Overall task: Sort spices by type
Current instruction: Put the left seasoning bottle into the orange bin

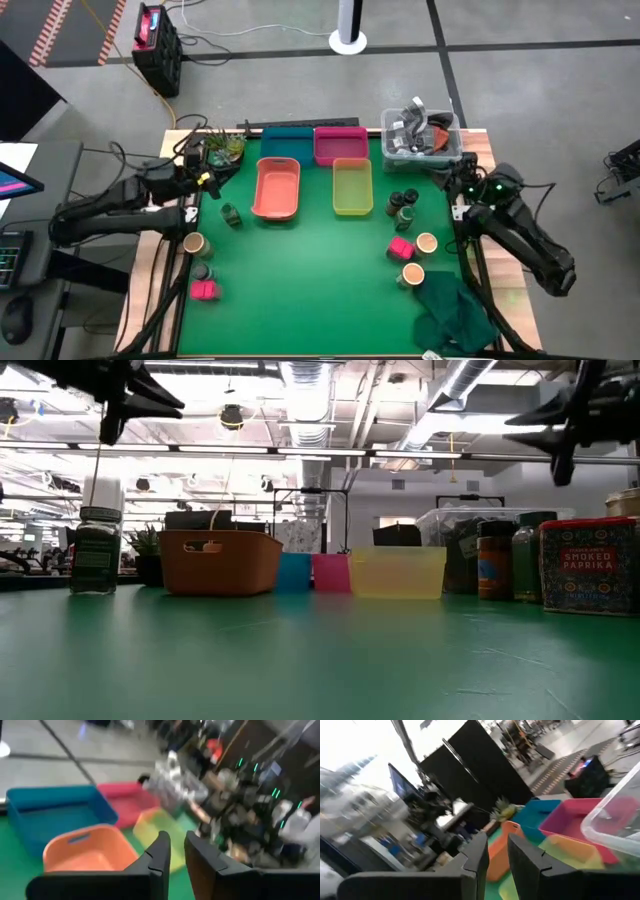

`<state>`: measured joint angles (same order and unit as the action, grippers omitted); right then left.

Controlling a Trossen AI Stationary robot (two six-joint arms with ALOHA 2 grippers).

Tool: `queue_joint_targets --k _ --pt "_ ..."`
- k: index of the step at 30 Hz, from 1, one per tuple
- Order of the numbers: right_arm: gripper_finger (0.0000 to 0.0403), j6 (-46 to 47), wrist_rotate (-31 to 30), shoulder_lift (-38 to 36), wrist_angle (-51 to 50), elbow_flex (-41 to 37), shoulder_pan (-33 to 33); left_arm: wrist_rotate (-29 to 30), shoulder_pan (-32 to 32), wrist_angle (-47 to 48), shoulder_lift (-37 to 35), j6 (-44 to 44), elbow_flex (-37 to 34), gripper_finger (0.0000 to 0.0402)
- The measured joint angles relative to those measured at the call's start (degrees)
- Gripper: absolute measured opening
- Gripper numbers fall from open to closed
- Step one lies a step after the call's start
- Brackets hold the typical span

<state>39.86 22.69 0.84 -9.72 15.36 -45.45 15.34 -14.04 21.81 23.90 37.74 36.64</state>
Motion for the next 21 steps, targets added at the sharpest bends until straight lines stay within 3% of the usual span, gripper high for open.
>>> queue_joint_targets --k 6,13,21 --pt "0.0103 -11.3 -2.7 6.8 -13.4 12.0 3.6 -3.1 0.0 13.2 7.1 -2.3 9.6 0.0104" --pt "0.0110 -21.3 -3.0 23.0 -20.1 24.3 9.6 -5.2 0.0 26.7 12.9 -3.2 18.7 0.0174" --pt "0.0211 -32.7 -4.0 41.7 -25.0 36.7 17.4 -10.9 0.0 44.0 19.5 -6.2 26.5 0.0202"
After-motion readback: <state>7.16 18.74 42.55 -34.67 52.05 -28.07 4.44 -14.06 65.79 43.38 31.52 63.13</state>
